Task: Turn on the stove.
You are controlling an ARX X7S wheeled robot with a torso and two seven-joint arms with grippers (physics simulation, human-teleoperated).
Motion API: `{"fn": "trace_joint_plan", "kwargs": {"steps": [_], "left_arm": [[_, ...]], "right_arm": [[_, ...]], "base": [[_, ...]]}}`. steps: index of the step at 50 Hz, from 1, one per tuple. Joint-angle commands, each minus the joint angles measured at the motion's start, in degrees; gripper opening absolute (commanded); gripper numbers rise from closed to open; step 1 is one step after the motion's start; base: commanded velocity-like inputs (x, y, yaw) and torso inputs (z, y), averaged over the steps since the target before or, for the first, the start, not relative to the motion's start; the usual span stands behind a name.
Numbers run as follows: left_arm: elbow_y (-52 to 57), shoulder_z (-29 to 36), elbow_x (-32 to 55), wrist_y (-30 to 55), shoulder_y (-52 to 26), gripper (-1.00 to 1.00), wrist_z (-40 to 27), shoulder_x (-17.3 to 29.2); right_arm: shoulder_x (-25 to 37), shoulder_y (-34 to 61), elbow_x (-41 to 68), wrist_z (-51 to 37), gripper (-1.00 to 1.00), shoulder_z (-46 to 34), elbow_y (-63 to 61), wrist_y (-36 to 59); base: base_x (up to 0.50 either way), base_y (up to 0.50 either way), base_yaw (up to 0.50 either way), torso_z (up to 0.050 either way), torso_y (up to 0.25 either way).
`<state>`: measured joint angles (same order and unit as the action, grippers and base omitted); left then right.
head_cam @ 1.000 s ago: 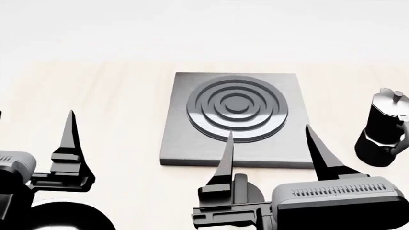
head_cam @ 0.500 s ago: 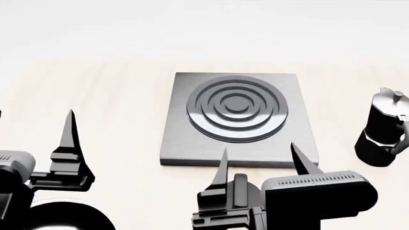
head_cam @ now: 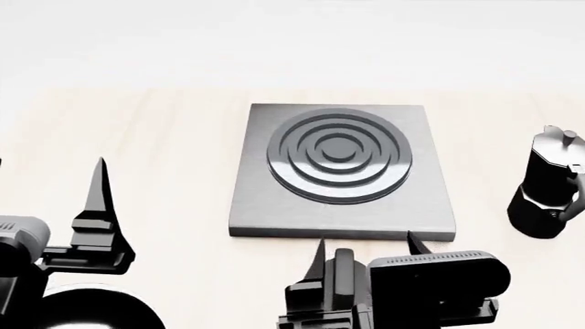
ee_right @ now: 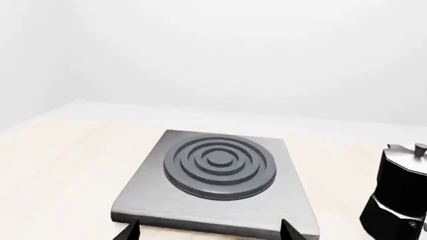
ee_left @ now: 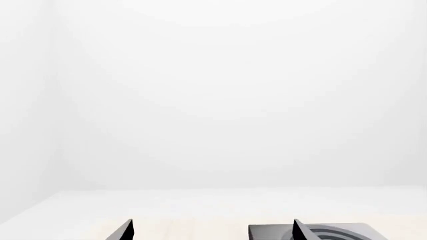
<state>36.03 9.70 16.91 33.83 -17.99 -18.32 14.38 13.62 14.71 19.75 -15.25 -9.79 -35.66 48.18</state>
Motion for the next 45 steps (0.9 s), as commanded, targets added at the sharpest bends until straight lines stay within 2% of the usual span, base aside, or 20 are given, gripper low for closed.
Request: {"fn": "trace_joint_plan", "kwargs": {"steps": [1, 18, 45], "left_arm": [[-0.2, 0.2, 0.1, -0.3, 0.0, 1.0, -0.2, 0.2], [-0.3, 0.5, 0.4, -0.3, -0.3, 1.0, -0.8, 0.5], [-0.5, 0.9, 1.0, -0.7, -0.3, 1.0, -1.2, 0.9]], "right_arm": [[-0.5, -0.1, 0.8, -0.7, 1.0, 0.4, 2.2, 1.1], [-2.1, 0.6, 3.6, -1.0, 1.0, 1.8, 5.7, 3.0], [-2.5, 3.1, 2.9, -0.7, 1.0, -1.3, 13.9, 2.2]], "base": [[0.0, 0.0, 0.0, 0.0, 0.0], [0.0, 0.0, 0.0, 0.0, 0.0], [0.0, 0.0, 0.0, 0.0, 0.0]]}}
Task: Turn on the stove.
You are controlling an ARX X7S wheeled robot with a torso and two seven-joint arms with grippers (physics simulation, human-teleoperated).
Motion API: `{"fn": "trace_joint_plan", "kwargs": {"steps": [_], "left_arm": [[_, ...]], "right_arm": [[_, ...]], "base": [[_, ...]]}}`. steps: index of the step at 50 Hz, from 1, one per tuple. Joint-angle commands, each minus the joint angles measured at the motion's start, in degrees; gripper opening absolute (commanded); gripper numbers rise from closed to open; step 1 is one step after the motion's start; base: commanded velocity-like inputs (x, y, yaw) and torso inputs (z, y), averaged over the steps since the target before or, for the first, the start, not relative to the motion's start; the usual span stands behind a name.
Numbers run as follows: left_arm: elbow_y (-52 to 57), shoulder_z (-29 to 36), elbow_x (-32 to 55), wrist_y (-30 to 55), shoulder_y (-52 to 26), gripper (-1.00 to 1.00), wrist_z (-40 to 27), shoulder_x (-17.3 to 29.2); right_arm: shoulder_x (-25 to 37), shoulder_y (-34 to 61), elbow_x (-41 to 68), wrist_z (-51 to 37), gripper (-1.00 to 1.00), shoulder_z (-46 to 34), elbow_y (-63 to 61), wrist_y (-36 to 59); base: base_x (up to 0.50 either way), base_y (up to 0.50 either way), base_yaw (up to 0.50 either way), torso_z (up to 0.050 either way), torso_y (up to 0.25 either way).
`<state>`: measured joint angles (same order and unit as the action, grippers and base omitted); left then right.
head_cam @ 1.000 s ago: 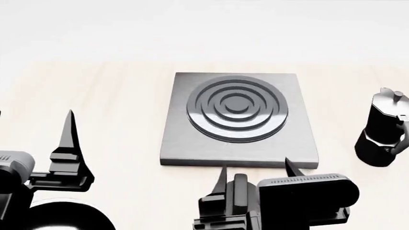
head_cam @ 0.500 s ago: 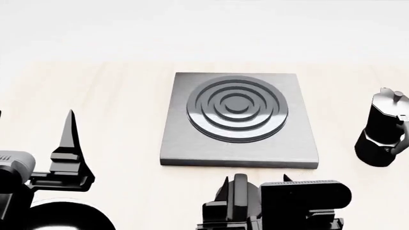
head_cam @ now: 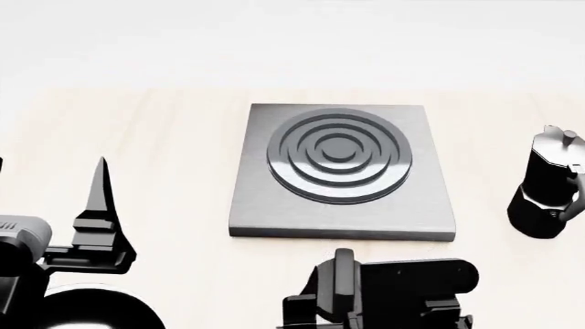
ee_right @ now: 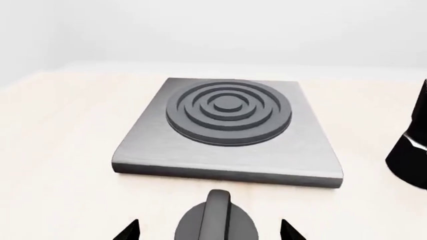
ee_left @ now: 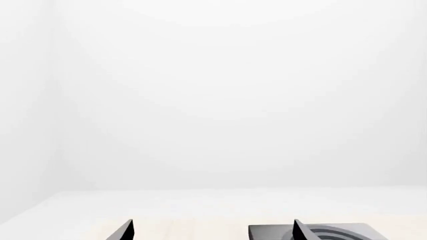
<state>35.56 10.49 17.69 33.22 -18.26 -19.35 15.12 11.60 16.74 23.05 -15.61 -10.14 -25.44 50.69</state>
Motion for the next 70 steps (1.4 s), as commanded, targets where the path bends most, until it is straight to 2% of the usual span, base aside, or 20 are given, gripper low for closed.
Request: {"fn": "trace_joint_plan", "kwargs": {"steps": [1, 37, 70], "left_arm": [[-0.1, 0.1, 0.3, -0.2, 0.0, 1.0, -0.2, 0.2], [0.2, 0.3, 1.4, -0.1, -0.2, 1.0, -1.0, 0.9], [0.2, 0.9, 2.0, -0.4, -0.3, 1.0, -1.8, 1.5]], "right_arm": [[-0.5, 1.2, -0.4, -0.3, 1.0, -0.9, 3.9, -0.4], [-1.9, 4.9, 0.5, -2.0, 1.0, -1.1, 13.1, 1.4], [-1.8, 7.3, 0.6, 0.1, 1.0, -2.6, 20.9, -2.7]], "base": [[0.0, 0.0, 0.0, 0.0, 0.0], [0.0, 0.0, 0.0, 0.0, 0.0], [0.0, 0.0, 0.0, 0.0, 0.0]]}}
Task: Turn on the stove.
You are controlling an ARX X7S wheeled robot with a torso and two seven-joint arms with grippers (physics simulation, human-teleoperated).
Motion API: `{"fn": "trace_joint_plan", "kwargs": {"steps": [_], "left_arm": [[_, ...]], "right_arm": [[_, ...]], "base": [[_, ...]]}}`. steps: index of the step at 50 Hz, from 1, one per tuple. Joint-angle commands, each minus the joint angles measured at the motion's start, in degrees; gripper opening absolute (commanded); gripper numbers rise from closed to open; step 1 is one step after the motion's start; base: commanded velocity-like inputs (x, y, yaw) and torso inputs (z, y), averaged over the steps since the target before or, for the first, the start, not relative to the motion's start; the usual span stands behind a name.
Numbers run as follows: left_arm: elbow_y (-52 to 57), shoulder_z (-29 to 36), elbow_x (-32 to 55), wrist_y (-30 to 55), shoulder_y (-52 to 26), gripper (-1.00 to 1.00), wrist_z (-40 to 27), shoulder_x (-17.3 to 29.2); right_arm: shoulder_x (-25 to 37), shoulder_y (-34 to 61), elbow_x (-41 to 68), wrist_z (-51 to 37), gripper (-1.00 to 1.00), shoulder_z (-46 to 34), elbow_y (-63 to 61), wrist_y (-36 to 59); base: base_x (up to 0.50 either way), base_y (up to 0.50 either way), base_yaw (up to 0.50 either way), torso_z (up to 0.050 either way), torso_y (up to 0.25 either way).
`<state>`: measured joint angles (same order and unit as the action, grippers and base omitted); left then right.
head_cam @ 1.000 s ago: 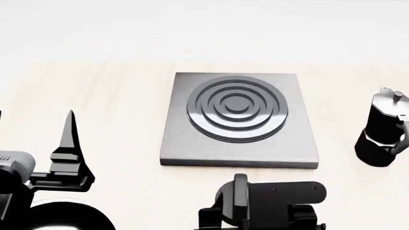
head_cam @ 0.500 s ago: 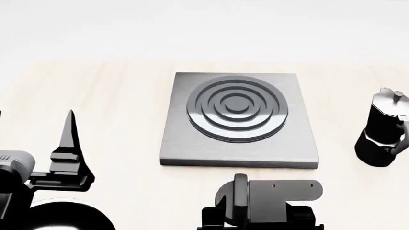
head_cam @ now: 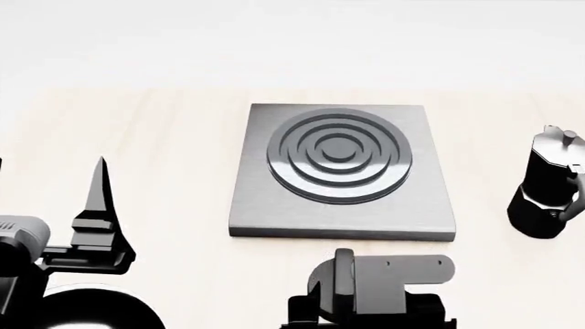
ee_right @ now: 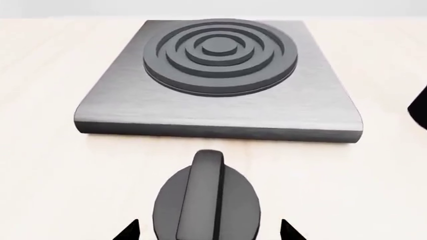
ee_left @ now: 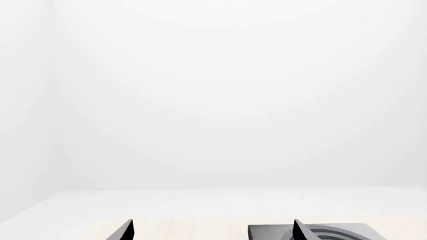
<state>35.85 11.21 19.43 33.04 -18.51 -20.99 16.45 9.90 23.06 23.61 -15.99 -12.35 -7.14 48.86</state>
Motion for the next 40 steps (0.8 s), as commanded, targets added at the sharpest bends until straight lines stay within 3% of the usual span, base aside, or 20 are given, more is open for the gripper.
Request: {"fn": "trace_joint_plan", "kwargs": {"steps": [1, 40], "left_arm": [[0.0, 0.1, 0.3, 0.0, -0.1, 1.0, -0.2, 0.2], [-0.5, 1.0, 0.8, -0.6, -0.4, 1.0, -1.0, 0.8]], "right_arm": [[-0.2, 1.2, 0.2, 0.4, 1.0, -0.3, 3.0, -0.7], [-0.9, 4.0, -0.5, 1.3, 1.0, -2.3, 13.3, -4.7]], "base": [[0.0, 0.0, 0.0, 0.0, 0.0], [0.0, 0.0, 0.0, 0.0, 0.0]]}}
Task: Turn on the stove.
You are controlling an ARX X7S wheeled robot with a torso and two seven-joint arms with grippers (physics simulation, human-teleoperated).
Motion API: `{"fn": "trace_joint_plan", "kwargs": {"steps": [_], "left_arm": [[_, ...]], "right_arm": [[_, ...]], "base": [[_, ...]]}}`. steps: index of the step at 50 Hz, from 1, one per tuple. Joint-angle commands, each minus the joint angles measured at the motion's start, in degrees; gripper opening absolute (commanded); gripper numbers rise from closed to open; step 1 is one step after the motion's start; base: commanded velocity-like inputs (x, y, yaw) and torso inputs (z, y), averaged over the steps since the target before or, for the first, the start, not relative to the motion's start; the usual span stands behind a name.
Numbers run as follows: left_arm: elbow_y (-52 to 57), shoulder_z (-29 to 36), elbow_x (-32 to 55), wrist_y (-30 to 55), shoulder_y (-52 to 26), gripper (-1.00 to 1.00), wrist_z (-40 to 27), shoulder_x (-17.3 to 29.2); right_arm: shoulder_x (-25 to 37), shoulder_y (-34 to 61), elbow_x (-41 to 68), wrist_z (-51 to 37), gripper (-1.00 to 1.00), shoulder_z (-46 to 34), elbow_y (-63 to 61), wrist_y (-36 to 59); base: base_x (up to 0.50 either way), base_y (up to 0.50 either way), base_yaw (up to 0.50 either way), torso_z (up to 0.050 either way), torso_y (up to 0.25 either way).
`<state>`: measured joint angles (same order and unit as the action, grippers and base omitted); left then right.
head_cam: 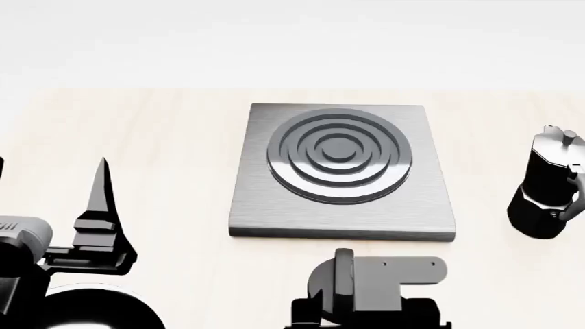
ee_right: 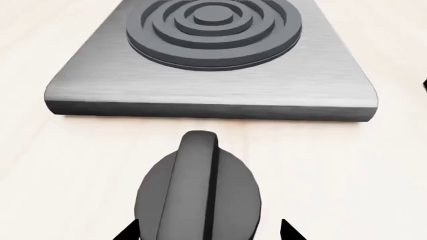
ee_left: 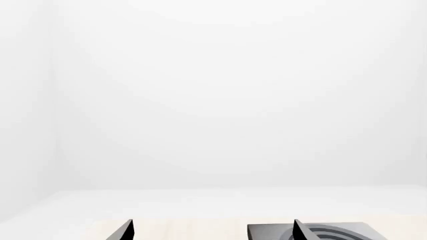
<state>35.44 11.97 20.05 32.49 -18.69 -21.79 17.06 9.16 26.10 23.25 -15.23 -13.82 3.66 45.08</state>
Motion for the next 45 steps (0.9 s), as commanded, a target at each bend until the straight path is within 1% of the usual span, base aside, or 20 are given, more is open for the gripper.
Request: {"fn": "trace_joint_plan", "kwargs": {"steps": [1, 17, 27, 45], "left_arm": [[-0.1, 0.2, 0.3, 0.0, -0.2, 1.0, -0.2, 0.2], [-0.3, 0.3, 0.6, -0.3, -0.2, 1.0, -0.5, 0.5], [-0.2, 0.4, 0.7, -0.4, -0.1, 1.0, -0.7, 0.7], [0.1, 0.7, 1.2, -0.3, -0.2, 1.0, -1.1, 1.0]], "right_arm": [[-0.2, 1.0, 0.0, 0.5, 1.0, -0.9, 2.5, -0.8], [-0.3, 1.6, 0.2, 0.7, 1.0, -0.9, 5.8, -2.4], [-0.1, 1.2, 0.6, 0.1, 1.0, -0.8, 5.3, -2.2], [0.9, -1.2, 0.9, -3.3, 1.0, 2.1, 3.6, -4.3]], "base": [[0.0, 0.0, 0.0, 0.0, 0.0], [0.0, 0.0, 0.0, 0.0, 0.0], [0.0, 0.0, 0.0, 0.0, 0.0], [0.0, 0.0, 0.0, 0.0, 0.0]]}}
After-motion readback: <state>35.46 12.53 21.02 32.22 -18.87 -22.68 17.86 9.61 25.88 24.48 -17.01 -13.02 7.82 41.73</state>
